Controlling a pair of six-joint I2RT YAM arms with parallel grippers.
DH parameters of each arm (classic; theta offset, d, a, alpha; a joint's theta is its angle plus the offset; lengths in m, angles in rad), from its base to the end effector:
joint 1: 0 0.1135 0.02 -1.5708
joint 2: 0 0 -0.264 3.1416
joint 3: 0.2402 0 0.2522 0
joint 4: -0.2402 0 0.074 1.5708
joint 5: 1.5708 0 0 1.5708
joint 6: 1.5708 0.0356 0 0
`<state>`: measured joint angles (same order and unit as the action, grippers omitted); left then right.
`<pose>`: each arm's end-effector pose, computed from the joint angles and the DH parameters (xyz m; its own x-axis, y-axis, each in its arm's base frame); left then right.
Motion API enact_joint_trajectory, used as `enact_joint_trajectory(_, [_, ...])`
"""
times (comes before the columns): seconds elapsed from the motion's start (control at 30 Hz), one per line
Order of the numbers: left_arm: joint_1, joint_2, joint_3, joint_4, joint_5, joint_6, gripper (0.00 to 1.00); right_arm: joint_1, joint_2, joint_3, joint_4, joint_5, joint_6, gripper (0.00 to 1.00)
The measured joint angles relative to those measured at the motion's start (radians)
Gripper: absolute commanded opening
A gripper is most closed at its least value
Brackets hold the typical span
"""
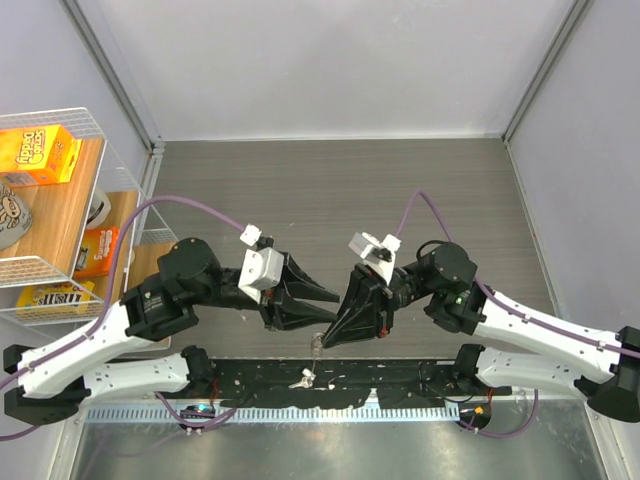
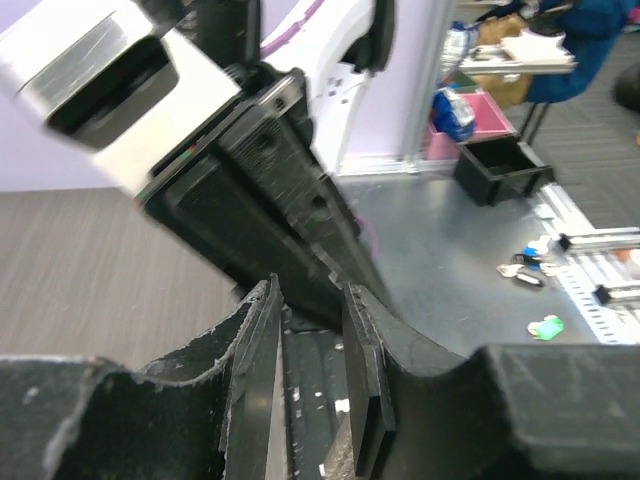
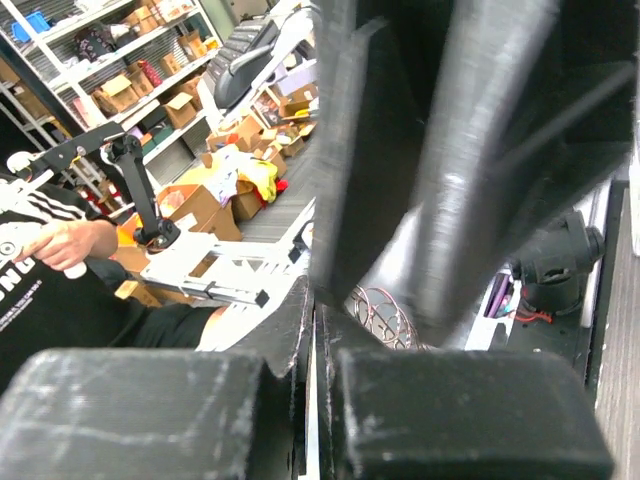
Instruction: Put the keys on the keyring
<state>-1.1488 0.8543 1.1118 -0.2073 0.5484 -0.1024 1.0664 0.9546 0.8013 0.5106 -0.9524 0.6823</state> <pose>0.0537 -0.1649 0.4382 -0.0809 -0.0327 -0.9962 0.9887 -0.1295 -0.0761 0.0748 0.1955 0.3839 -0.4215 -0.0071 -0.9068 -0.7868 -0.4943 0.3696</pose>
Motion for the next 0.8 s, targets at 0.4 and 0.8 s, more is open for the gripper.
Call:
enact_joint_trajectory(0.4, [0.006,-0.048,-0.104,-0.072,-0.297,-0.032,0.46,0.007,-0.17,-0.005,-0.331,0.132,-0.223,0.05])
enact_joint_trajectory(0.8, [0.006,-0.124,-0.19,-0.068,-0.401,-0.111,0.51,0.007,-0.272,-0.06,-0.537,0.367,-0.346,0.05])
